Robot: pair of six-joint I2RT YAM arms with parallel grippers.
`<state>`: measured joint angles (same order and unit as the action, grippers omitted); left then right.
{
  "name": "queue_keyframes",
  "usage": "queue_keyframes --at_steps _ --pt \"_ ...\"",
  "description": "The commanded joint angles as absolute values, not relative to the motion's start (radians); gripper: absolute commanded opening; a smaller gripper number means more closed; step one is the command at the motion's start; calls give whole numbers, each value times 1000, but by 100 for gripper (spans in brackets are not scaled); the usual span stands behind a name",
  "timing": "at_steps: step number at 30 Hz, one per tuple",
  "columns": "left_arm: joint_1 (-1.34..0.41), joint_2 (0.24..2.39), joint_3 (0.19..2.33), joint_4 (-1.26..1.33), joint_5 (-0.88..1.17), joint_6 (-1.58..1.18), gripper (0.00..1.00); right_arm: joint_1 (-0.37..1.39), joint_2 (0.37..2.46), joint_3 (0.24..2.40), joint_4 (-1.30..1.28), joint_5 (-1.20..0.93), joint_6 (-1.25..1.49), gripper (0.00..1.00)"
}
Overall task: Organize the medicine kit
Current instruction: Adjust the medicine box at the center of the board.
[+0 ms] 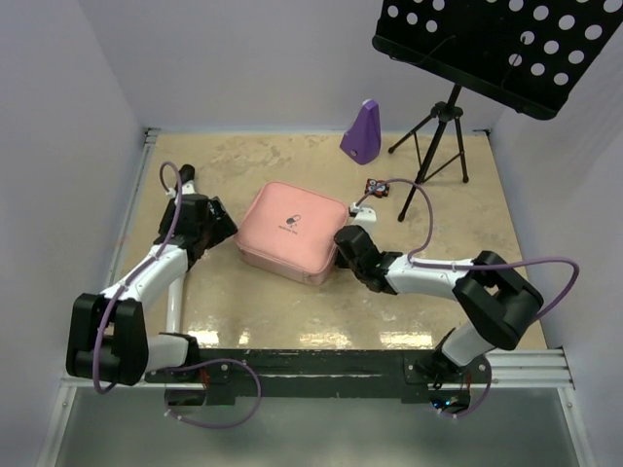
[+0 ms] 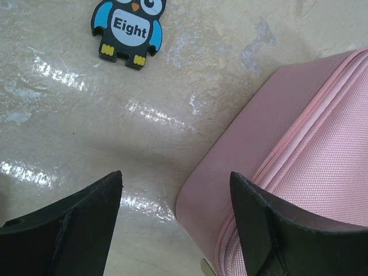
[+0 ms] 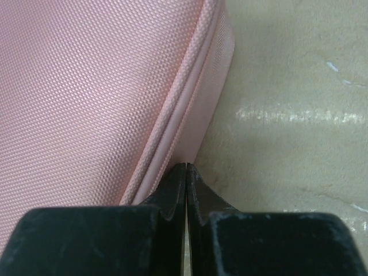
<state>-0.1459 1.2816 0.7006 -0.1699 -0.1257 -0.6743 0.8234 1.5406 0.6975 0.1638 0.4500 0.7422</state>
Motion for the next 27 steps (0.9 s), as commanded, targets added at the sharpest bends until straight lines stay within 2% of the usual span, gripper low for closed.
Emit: queue_keyframes --at_steps 1,11,15,18,19,23,25,27 --pt "-140 1250 655 -110 -61 -706 79 822 1565 779 259 420 667 0" --pt "-140 1198 611 -106 -5 -718 77 819 1683 888 313 377 609 0" --pt "-138 1152 638 -182 -87 -704 77 813 1680 896 299 403 603 0" --pt "-127 1112 692 -261 -165 -683 78 807 1590 839 279 446 604 0" --pt "-124 1089 702 -270 -176 -677 78 807 1548 816 279 449 601 3" --pt "-120 1017 745 -272 -169 -675 79 810 1390 701 282 445 589 28" --pt "-121 999 758 -230 -100 -678 79 822 1315 645 305 427 583 43" --pt "-121 996 761 -172 21 -693 77 859 1247 595 336 423 565 52"
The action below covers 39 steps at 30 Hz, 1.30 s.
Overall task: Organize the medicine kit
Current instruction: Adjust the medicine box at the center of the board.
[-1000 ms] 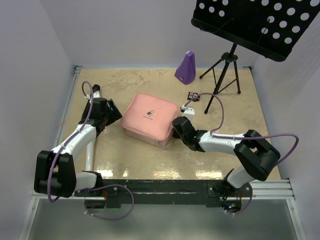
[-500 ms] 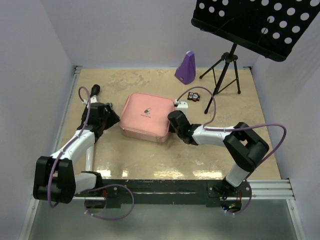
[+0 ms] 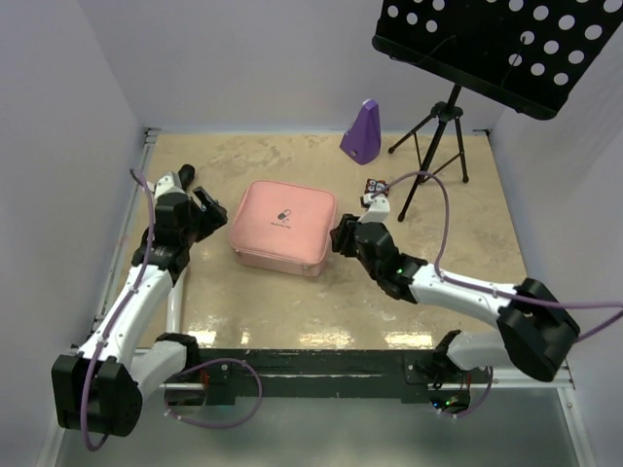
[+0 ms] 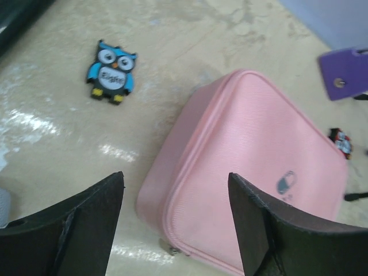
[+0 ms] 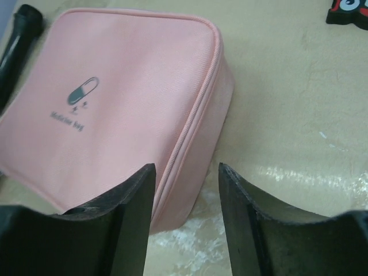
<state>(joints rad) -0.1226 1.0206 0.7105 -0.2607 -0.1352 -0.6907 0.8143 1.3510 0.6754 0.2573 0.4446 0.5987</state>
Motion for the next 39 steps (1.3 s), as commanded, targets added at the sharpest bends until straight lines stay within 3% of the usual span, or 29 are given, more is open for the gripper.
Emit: queue_keyframes --at_steps 1,4,9,14,23,39 --pt "-123 997 759 -122 100 -701 75 885 1221 574 342 434 555 55" --pt "-153 1026 759 -22 262 -730 72 988 1198 565 339 492 543 60" --pt "-317 1091 819 -51 216 -687 71 1086 1196 552 334 537 597 61" --pt "-341 1132 778 -17 265 -698 71 1155 1250 548 348 561 637 60" --pt "-341 1212 749 34 301 -676 71 1178 1390 594 370 587 646 59" --pt "-399 1296 793 77 367 -660 69 1177 1453 643 425 633 643 57"
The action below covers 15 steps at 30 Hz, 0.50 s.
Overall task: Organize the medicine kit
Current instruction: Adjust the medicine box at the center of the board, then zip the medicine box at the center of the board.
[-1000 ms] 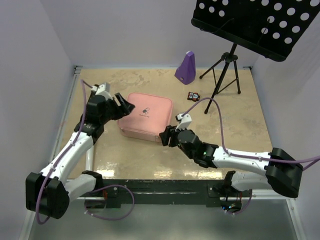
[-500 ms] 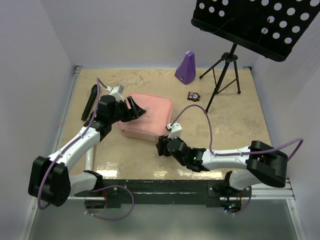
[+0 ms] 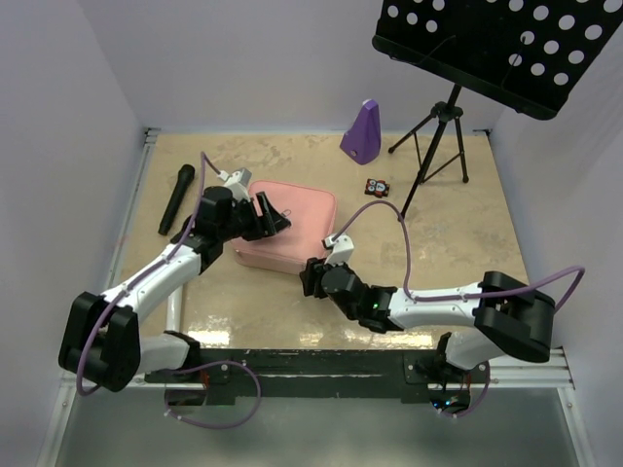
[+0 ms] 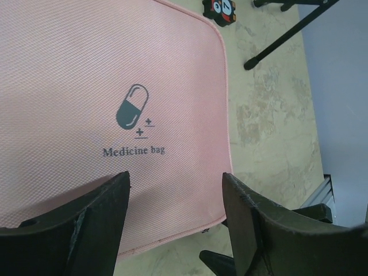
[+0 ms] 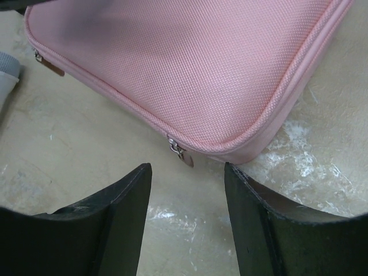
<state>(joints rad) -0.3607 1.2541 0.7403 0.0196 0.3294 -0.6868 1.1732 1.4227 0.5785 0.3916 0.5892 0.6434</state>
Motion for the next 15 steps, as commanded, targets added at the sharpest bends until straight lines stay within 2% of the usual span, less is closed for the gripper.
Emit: queue_keyframes --at_steps 1,15 --pt "-408 1307 793 78 370 -658 69 1177 1463 650 422 635 644 57" --pt "-443 1414 758 92 391 -641 66 1177 1525 666 448 661 689 52"
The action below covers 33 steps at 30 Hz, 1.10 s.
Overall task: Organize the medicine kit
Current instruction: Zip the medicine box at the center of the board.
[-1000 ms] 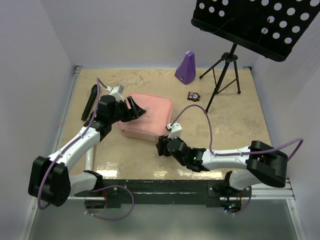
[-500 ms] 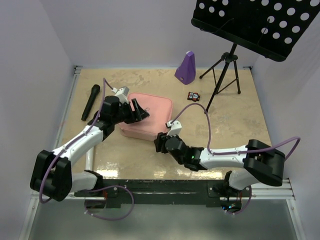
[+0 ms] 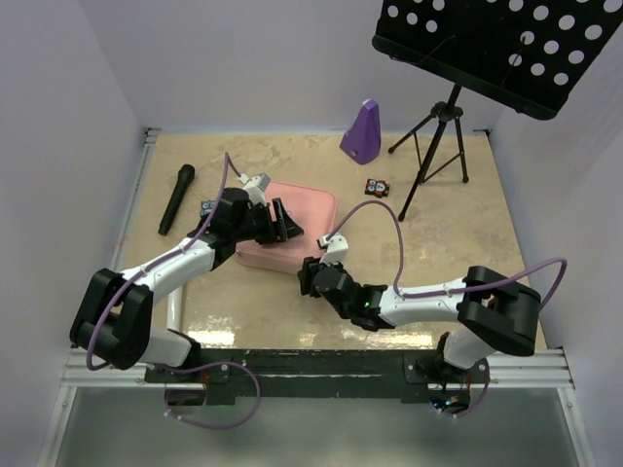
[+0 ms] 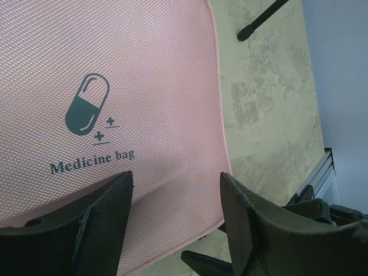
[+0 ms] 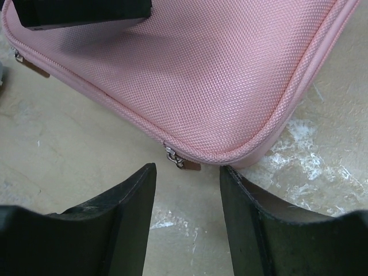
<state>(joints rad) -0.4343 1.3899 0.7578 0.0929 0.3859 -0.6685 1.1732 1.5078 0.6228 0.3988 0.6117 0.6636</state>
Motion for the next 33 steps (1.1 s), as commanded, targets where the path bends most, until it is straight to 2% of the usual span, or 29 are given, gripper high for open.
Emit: queue_keyframes --at_steps 1,11,33 --pt "-443 1416 756 91 388 -641 66 1177 1529 669 449 664 689 52" --pt "-443 1416 756 84 382 -637 66 1177 1543 686 456 704 681 45" --pt "-443 1410 752 68 376 -618 66 1177 1578 736 434 738 690 22"
